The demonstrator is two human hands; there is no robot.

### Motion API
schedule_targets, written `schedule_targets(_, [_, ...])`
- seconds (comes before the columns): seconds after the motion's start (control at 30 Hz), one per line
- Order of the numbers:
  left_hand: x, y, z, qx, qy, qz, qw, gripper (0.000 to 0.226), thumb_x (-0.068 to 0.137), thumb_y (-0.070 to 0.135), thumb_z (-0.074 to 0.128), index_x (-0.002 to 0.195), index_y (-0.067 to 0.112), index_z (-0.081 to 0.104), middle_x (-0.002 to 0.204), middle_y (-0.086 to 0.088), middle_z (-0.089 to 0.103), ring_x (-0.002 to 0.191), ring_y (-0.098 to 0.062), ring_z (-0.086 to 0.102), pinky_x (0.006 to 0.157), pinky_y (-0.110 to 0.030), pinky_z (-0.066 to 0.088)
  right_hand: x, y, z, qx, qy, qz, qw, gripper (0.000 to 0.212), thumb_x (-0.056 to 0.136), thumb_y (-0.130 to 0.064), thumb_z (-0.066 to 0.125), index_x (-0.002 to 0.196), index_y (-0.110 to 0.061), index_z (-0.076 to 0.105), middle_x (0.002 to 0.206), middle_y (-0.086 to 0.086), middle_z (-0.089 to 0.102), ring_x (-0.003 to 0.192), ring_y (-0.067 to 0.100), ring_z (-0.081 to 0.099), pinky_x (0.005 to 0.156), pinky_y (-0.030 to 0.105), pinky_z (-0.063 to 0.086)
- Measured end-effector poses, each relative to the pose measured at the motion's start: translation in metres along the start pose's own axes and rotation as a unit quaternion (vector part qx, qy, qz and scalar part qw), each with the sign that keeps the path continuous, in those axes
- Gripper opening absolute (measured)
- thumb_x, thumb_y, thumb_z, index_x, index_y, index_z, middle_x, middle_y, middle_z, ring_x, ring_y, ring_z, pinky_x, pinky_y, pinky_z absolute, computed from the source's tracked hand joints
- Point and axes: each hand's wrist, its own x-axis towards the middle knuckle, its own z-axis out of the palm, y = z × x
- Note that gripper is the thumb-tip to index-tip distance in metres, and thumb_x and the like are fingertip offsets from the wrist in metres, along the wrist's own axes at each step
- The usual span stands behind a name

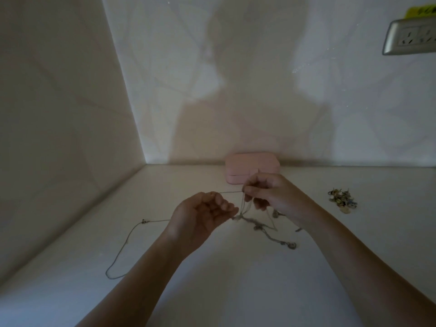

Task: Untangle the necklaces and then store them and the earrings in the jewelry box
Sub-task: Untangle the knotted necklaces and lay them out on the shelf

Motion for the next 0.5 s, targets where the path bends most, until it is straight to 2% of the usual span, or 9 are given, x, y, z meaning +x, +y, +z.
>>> schedule_targets(0.03, [-0.001, 0.002, 0.001, -0.018, 0.001, -0.011, 1.0, 0.028, 0.075, 0.01, 0.04, 0.051, 0.009, 0.054, 0.057, -0.006, 0.044, 0.053, -0.018, 0.051, 0.056, -0.025, 0.052, -0.001, 0.0, 0.002, 0.035, -0.026, 0.015, 0.999, 0.013, 0.092, -0.005, 0.059, 0.082, -0.011, 0.063, 0.069, 0.0, 0.065, 0.054, 0.009, 0.053, 0.053, 0.019, 0.042])
schedule_targets(0.07, [-0.002, 0.004, 0.001, -0.009, 0.001, -0.028, 1.0, 0.024, 0.074, 0.011, 0.04, 0.053, 0.01, 0.051, 0.056, -0.003, 0.037, 0.046, -0.013, 0.041, 0.041, -0.02, 0.041, -0.001, -0.001, 0.003, 0.062, -0.047, 0.022, 0.997, 0.013, 0.092, -0.006, 0.058, 0.082, -0.011, 0.063, 0.07, 0.0, 0.064, 0.057, 0.01, 0.054, 0.055, 0.019, 0.044])
schedule_targets(0.1, [-0.003, 0.005, 0.0, 0.028, 0.001, -0.048, 0.998, 0.019, 0.075, 0.013, 0.042, 0.059, 0.01, 0.051, 0.057, 0.0, 0.031, 0.043, -0.01, 0.032, 0.034, -0.017, 0.028, -0.003, -0.002, 0.005, 0.081, -0.062, 0.022, 0.995, 0.013, 0.092, -0.006, 0.058, 0.082, -0.011, 0.064, 0.07, 0.001, 0.063, 0.057, 0.01, 0.053, 0.055, 0.018, 0.043])
schedule_targets(0.13, [-0.004, 0.007, -0.001, 0.088, -0.001, -0.063, 0.994, 0.014, 0.079, 0.017, 0.046, 0.067, 0.011, 0.052, 0.058, 0.002, 0.029, 0.042, -0.008, 0.025, 0.034, -0.016, 0.018, -0.004, -0.003, 0.006, 0.088, -0.071, 0.019, 0.993, 0.012, 0.093, -0.007, 0.058, 0.083, -0.011, 0.065, 0.069, 0.002, 0.062, 0.055, 0.009, 0.05, 0.053, 0.017, 0.041])
schedule_targets(0.2, [-0.006, 0.006, -0.003, 0.215, -0.02, -0.076, 0.974, 0.013, 0.084, 0.026, 0.055, 0.084, 0.013, 0.058, 0.059, 0.004, 0.03, 0.044, -0.007, 0.023, 0.038, -0.016, 0.016, -0.006, -0.005, 0.008, 0.07, -0.079, 0.006, 0.994, 0.012, 0.093, -0.009, 0.058, 0.086, -0.011, 0.067, 0.066, 0.002, 0.061, 0.049, 0.008, 0.044, 0.047, 0.015, 0.034])
schedule_targets(0.27, [-0.006, 0.001, -0.004, 0.259, -0.039, -0.066, 0.963, 0.023, 0.08, 0.03, 0.062, 0.094, 0.012, 0.064, 0.063, 0.003, 0.043, 0.049, -0.008, 0.039, 0.043, -0.017, 0.032, -0.007, -0.006, 0.011, 0.035, -0.088, -0.007, 0.995, 0.014, 0.095, -0.011, 0.056, 0.092, -0.013, 0.069, 0.068, 0.001, 0.063, 0.048, 0.006, 0.042, 0.046, 0.015, 0.031])
schedule_targets(0.33, [-0.005, -0.004, -0.002, 0.239, -0.043, -0.047, 0.969, 0.029, 0.076, 0.026, 0.067, 0.098, 0.008, 0.067, 0.07, 0.0, 0.054, 0.058, -0.01, 0.054, 0.051, -0.02, 0.047, -0.009, -0.008, 0.011, 0.014, -0.102, -0.012, 0.995, 0.016, 0.097, -0.009, 0.053, 0.098, -0.014, 0.068, 0.069, -0.001, 0.064, 0.049, 0.006, 0.044, 0.048, 0.015, 0.033])
schedule_targets(0.4, [-0.004, -0.006, 0.0, 0.257, -0.022, -0.017, 0.966, 0.029, 0.075, 0.024, 0.069, 0.097, 0.006, 0.07, 0.067, 0.003, 0.053, 0.053, -0.007, 0.046, 0.049, -0.017, 0.039, -0.01, -0.01, 0.01, 0.011, -0.111, -0.017, 0.994, 0.017, 0.097, -0.006, 0.051, 0.1, -0.013, 0.065, 0.069, 0.0, 0.064, 0.048, 0.007, 0.045, 0.047, 0.014, 0.034])
schedule_targets(0.5, [-0.002, -0.007, -0.001, 0.328, 0.041, 0.033, 0.943, 0.013, 0.083, 0.018, 0.069, 0.087, 0.006, 0.072, 0.052, 0.01, 0.047, 0.046, -0.007, 0.027, 0.045, -0.017, 0.024, -0.011, -0.014, 0.004, -0.008, -0.107, -0.027, 0.994, 0.015, 0.096, -0.002, 0.052, 0.102, -0.01, 0.064, 0.067, 0.005, 0.062, 0.045, 0.007, 0.044, 0.043, 0.012, 0.032])
